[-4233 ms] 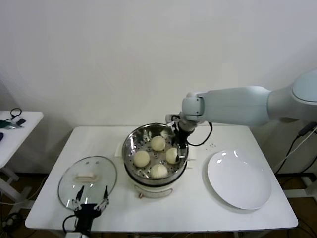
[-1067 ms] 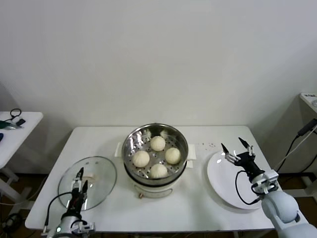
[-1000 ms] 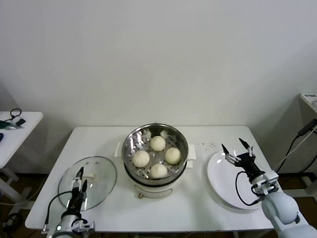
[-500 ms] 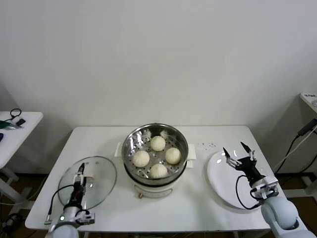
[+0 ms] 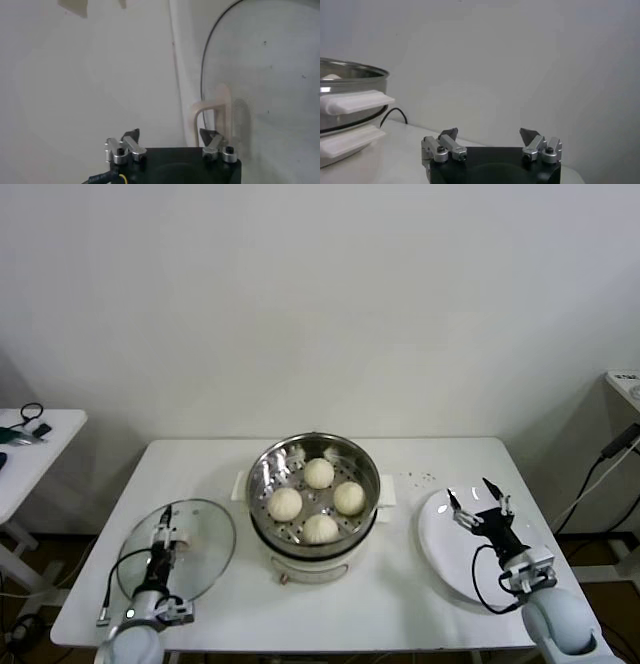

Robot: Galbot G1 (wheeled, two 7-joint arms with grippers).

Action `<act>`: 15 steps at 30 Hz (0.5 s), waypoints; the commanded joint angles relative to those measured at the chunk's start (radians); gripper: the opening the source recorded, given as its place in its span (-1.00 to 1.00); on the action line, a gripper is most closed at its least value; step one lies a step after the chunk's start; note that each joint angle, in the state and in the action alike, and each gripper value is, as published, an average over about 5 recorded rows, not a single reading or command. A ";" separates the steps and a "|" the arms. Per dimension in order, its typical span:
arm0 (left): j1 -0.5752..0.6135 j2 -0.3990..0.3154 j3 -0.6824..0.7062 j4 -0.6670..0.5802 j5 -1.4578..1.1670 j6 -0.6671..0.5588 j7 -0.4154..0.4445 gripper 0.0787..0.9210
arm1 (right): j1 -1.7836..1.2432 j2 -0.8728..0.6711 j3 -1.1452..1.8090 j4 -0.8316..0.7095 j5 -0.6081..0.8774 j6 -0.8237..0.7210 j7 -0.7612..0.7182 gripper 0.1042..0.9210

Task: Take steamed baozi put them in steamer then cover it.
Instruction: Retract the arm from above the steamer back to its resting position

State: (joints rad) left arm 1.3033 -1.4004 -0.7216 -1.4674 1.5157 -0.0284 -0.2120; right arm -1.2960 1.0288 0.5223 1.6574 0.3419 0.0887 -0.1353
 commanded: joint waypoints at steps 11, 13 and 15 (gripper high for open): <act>-0.007 0.000 0.006 0.026 -0.043 -0.015 -0.005 -0.24 | 0.001 0.024 -0.008 -0.009 -0.054 0.012 -0.006 0.76; -0.003 0.001 0.006 0.019 -0.051 -0.016 -0.005 -0.36 | 0.002 0.026 -0.009 -0.010 -0.058 0.013 -0.006 0.76; 0.003 0.002 0.008 0.007 -0.064 -0.015 -0.004 -0.50 | 0.003 0.027 -0.010 -0.012 -0.061 0.015 -0.006 0.76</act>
State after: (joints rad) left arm 1.3026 -1.3997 -0.7156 -1.4465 1.4791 -0.0427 -0.2148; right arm -1.2935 1.0524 0.5134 1.6466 0.2962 0.1006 -0.1405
